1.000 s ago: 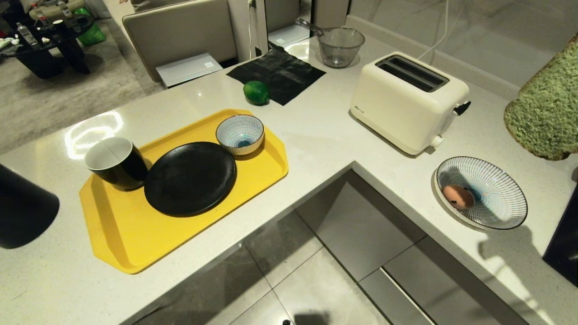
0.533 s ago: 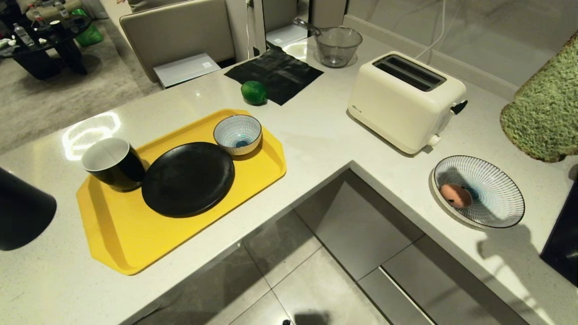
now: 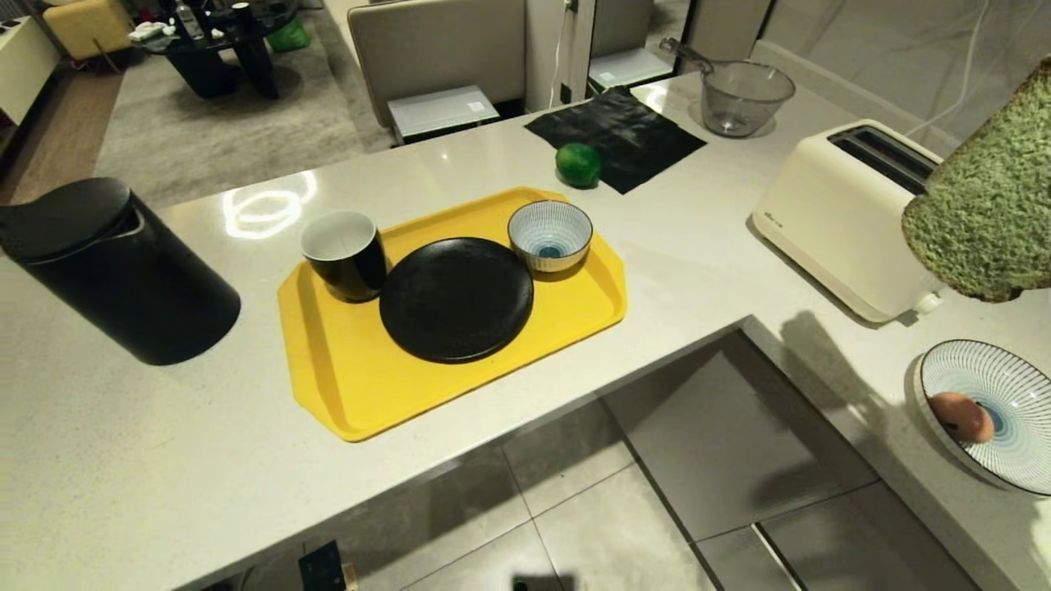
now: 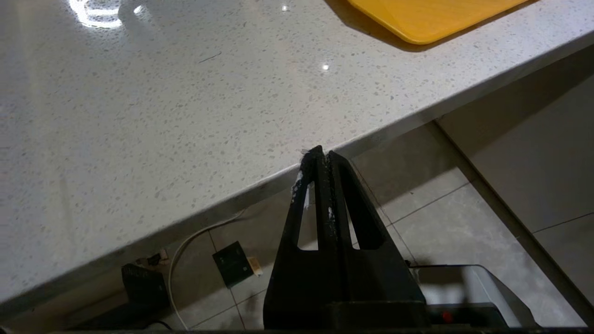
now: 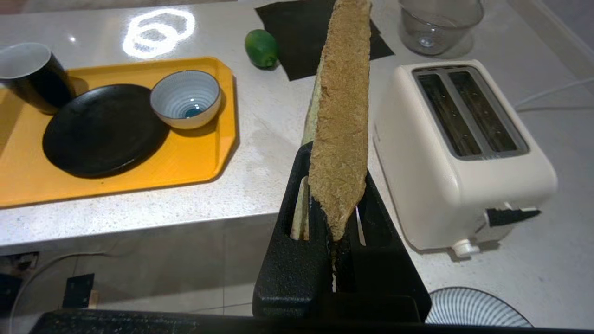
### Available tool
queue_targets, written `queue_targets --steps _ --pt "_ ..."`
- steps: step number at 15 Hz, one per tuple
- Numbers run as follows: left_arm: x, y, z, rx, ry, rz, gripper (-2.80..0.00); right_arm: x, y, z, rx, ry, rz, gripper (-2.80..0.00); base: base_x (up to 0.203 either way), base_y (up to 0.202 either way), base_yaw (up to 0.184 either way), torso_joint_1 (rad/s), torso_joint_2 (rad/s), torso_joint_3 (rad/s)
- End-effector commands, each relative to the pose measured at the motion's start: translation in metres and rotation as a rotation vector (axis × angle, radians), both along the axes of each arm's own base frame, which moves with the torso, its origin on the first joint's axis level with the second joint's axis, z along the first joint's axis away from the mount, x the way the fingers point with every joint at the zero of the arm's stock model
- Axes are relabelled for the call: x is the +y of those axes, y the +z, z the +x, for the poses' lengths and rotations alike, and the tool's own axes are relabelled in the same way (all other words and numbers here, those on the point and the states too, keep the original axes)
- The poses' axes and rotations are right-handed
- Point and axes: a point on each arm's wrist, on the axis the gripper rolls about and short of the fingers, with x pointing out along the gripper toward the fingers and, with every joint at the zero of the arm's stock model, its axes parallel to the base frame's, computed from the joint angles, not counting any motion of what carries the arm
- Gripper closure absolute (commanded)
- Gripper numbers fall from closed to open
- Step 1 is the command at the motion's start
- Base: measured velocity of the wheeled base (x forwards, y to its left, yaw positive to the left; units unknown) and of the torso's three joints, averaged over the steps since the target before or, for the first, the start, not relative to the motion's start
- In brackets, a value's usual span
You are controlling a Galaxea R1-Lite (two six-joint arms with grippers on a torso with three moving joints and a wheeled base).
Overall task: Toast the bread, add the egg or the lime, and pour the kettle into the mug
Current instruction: Put the baked bread on a plate
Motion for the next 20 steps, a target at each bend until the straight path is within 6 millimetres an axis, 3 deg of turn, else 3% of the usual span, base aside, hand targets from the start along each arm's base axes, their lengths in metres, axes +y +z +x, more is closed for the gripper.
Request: queue_targets --steps 1,20 --pt "0.000 0.000 0.000 0.000 0.000 0.000 0.00 0.000 0.000 -0.001 -0.002 0.021 -0.003 0.00 0.000 0.000 0.000 0.000 0.00 0.000" --pt "0.000 0.000 0.000 0.000 0.000 0.000 0.00 0.003 0.002 0.009 -0.034 0.104 -0.093 0.00 0.000 0.000 0.000 0.000 0.00 0.000"
